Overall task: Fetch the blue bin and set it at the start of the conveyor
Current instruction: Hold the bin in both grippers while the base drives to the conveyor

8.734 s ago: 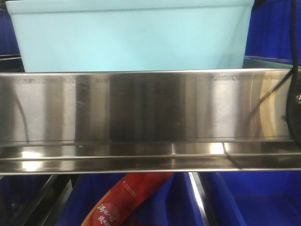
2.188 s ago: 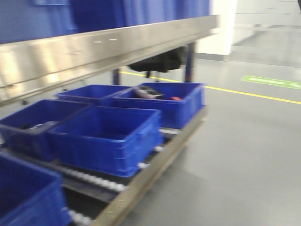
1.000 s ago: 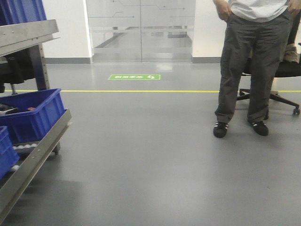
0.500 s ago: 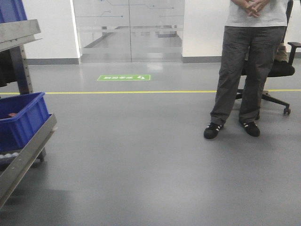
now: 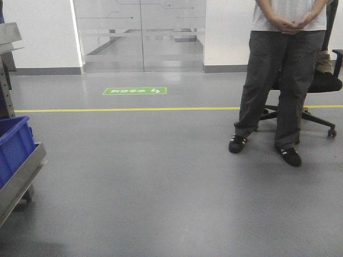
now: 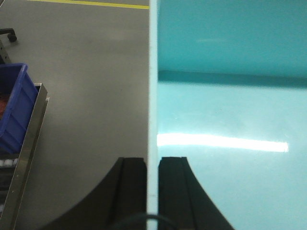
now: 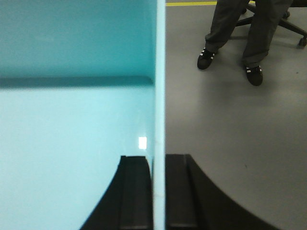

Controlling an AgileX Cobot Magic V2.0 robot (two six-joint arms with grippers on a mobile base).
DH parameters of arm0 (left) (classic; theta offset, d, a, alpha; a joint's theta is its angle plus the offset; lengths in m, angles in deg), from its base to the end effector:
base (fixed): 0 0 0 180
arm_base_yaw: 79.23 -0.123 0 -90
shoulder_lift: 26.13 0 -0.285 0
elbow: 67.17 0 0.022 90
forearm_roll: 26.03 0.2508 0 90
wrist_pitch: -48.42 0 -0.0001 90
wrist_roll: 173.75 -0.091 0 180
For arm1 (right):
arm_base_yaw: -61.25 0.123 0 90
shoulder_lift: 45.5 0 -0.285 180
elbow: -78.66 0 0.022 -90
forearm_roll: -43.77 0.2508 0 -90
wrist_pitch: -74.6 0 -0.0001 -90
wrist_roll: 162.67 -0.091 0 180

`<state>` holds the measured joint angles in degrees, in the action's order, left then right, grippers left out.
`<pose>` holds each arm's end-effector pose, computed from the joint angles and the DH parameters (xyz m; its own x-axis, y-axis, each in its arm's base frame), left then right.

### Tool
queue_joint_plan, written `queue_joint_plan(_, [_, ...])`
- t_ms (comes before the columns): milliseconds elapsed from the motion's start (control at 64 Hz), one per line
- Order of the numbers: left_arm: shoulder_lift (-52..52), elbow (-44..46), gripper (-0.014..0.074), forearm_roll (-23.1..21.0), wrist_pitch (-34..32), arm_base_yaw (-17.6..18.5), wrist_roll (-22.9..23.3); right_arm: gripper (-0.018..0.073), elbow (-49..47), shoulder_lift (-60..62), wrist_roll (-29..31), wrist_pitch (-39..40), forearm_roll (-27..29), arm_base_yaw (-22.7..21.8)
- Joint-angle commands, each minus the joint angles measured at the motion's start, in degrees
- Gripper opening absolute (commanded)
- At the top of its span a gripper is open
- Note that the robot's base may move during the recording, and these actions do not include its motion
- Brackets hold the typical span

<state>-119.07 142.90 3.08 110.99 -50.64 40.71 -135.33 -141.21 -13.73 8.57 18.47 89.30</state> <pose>0.2798 -0.1077 0.4978 -0.4769 -0.0926 -0.8740 -0.0565 0.9956 -0.0747 0.2876 0.1129 0.4960 -0.5340 0.0755 -0.8421 0.0339 0.9971 0.0678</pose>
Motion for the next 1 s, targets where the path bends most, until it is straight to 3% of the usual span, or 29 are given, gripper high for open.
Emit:
queue_joint_plan(0, [0.8,0.8,-0.0111,1.2,-2.4,0.4,-0.2,-0.0161,-0.6,0.5,0.6,1.8,-1.2,0.0])
queue_joint_plan(984, [0.7,0.8,-0.0111,2.2,-2.5,0.4,-0.2,-0.0161,-0.6,0.5,0.6,1.8,-1.2,0.0])
